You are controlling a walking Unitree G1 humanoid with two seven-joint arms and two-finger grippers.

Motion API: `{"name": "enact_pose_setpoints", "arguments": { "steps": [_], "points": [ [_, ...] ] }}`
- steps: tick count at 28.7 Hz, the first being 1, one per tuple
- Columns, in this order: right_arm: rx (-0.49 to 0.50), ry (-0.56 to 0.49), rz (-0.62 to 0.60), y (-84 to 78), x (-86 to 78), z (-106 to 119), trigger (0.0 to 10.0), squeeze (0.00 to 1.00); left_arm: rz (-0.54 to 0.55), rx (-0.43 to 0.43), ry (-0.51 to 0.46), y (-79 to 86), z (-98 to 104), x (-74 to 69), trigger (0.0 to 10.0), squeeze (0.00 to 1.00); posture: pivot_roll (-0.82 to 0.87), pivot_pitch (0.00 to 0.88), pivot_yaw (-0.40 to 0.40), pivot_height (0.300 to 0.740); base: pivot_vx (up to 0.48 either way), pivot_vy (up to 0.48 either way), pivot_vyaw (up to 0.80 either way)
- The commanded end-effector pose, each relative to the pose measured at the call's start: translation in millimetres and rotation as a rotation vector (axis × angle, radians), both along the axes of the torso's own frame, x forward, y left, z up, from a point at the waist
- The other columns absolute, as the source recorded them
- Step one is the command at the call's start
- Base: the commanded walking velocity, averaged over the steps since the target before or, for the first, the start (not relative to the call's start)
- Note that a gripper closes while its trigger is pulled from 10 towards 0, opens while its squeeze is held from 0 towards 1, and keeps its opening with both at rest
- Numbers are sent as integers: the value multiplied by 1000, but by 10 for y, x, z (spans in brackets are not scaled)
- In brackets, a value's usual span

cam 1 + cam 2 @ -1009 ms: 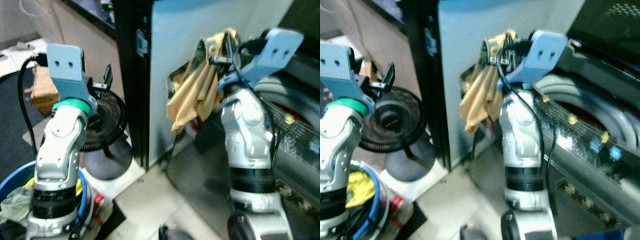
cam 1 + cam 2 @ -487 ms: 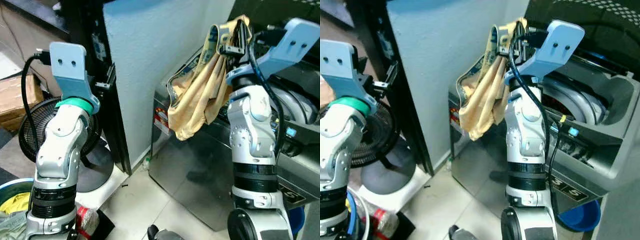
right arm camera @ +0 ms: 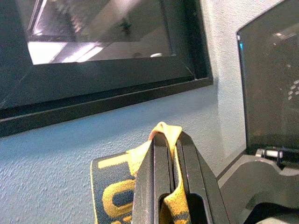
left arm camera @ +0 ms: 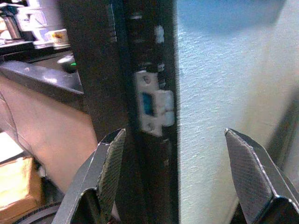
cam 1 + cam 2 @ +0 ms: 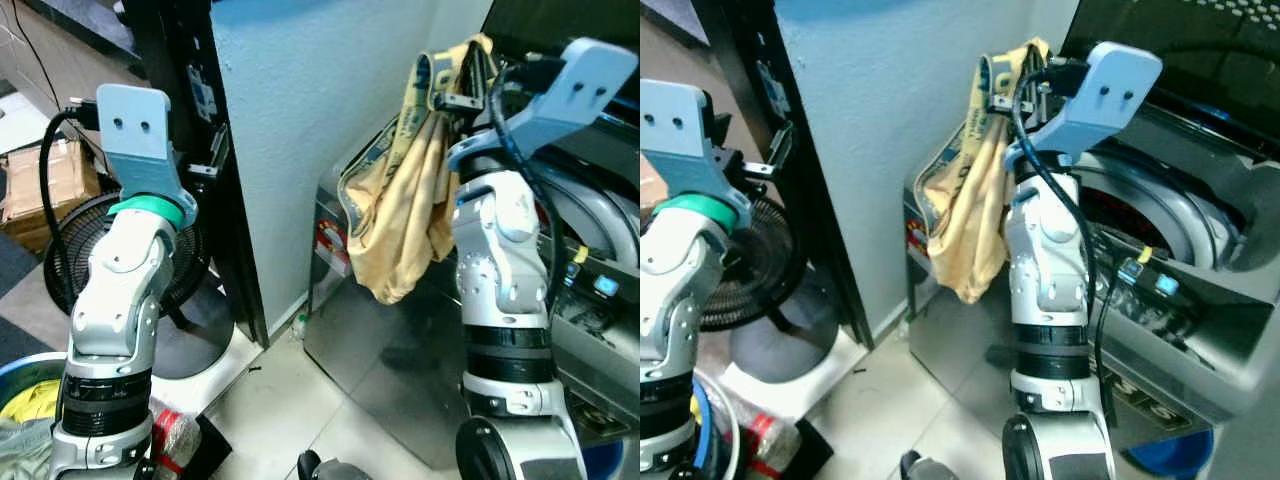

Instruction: Clothes washing

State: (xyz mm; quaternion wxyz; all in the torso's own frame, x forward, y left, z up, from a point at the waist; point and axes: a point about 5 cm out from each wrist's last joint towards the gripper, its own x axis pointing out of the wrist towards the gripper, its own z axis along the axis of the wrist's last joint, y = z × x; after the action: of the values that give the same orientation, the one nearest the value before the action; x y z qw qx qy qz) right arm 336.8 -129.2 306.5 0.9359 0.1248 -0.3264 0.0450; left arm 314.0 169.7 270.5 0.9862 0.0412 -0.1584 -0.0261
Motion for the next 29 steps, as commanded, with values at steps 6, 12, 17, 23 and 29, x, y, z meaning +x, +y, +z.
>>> {"name": "enact_pose_setpoints", "arguments": {
  "steps": [6, 12, 17, 23, 29],
  "points": [
    [5, -2, -12, -30, 15, 2, 10000, 0, -9, 4, -1, -26, -5, 1, 10000, 0, 81, 30, 29, 731, 0, 0, -267],
    [7, 1, -14, -34, 21, -3, 10000, 0, -7, 6, -1, -23, -1, 2, 10000, 0, 83, 32, 29, 731, 0, 0, -794],
    [8, 2, -13, -27, 20, -7, 10000, 0, -7, 7, 1, -21, -3, 1, 10000, 0, 85, 32, 31, 731, 0, 0, -800],
    [10, 3, -14, -19, 19, -15, 10000, 0, -7, 9, 2, -16, -4, 0, 10000, 0, 86, 33, 32, 731, 0, 0, -800],
    [18, 1, -13, -18, 19, -14, 10000, 0, -7, 10, 2, -12, -2, -1, 10000, 0, 87, 35, 33, 731, 0, 0, -800]
  ]
}}
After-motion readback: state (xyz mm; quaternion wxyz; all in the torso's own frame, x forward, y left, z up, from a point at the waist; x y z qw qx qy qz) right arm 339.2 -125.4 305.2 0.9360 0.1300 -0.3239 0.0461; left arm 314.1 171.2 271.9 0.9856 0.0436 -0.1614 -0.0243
